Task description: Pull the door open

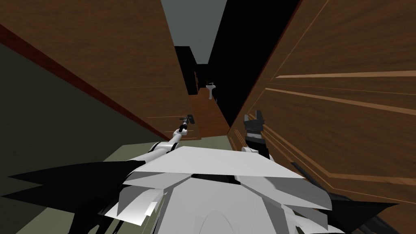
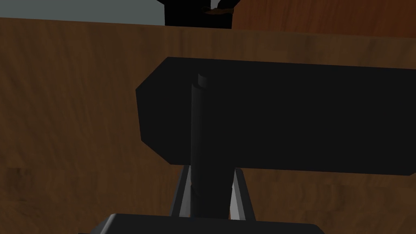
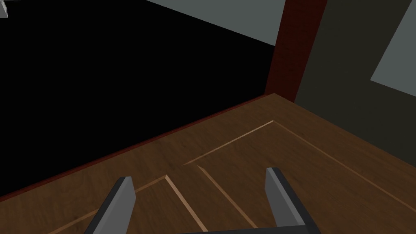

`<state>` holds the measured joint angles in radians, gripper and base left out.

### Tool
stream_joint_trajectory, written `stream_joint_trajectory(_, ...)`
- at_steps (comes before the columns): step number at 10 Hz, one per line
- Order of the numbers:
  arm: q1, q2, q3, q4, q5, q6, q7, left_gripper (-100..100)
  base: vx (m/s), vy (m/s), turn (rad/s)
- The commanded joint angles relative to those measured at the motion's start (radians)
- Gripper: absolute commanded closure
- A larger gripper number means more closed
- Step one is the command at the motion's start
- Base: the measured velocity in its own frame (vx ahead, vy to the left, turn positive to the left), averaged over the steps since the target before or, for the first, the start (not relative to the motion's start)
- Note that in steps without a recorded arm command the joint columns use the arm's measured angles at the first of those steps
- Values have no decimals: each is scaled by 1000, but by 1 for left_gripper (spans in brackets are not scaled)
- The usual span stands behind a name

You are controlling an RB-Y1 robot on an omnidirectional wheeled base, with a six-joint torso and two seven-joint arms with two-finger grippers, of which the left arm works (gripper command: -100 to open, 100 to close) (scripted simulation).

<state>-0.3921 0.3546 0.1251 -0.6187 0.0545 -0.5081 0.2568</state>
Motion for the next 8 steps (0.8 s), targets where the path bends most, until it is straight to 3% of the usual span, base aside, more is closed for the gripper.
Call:
stream_joint_trajectory(1,0,0,0,-1,0,0,0,100,-6,-1,-5)
stream_joint_trajectory(5,-1,6,-3,5,-4,-5,10,100,-24,13,-33)
stream_joint_trajectory(8,-2,17,-9,17,-14,-16,30,100,-217,91,-195)
